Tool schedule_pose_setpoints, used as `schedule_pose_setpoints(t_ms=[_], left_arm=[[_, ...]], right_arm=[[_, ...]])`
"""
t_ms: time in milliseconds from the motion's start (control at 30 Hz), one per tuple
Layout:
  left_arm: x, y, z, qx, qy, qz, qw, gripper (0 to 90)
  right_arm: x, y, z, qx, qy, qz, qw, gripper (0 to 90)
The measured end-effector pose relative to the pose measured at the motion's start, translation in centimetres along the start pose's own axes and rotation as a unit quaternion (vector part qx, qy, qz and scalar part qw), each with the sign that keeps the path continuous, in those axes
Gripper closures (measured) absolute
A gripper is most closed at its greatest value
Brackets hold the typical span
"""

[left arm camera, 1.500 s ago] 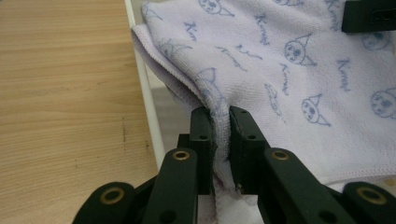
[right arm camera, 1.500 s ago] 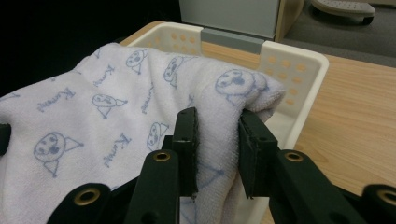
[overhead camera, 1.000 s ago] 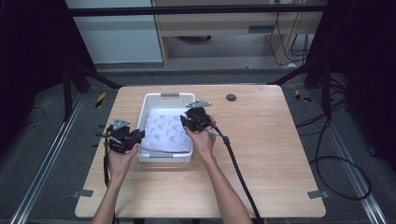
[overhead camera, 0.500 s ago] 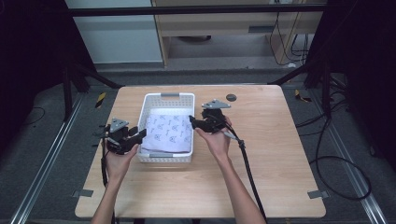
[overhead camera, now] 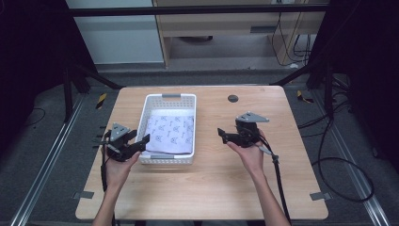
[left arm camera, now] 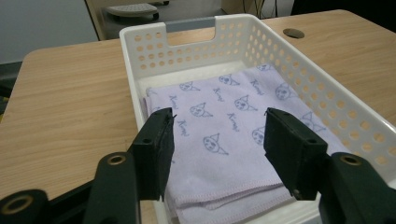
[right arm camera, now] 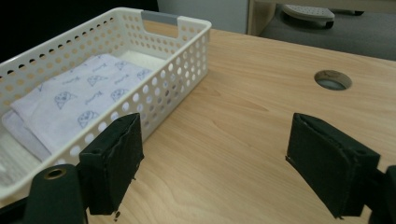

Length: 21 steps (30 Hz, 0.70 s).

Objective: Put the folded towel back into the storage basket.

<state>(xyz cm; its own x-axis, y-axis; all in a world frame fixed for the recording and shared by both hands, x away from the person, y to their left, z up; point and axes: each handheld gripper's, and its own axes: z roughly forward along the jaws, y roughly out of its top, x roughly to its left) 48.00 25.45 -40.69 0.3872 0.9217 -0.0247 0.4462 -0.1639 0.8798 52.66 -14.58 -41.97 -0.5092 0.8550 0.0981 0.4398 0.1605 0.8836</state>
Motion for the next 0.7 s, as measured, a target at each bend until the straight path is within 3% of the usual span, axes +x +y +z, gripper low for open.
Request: schedule_pose_setpoints(t_ms=[367,700], left_arm=[[0.0,-2.0,-1.7,-0.004,0.008,0.013,0.9999,35.1],[0.0,-4.1,-2.9,0.000,0.009,0.017,0.9998,32.4]], right_arm=[[-3.2,-4.2,-4.6,0.011,-0.016,0.008,0.9998,16.7],[-5.9,-7.5,-7.0,0.027,-0.039,0.017,0.9987,16.7]])
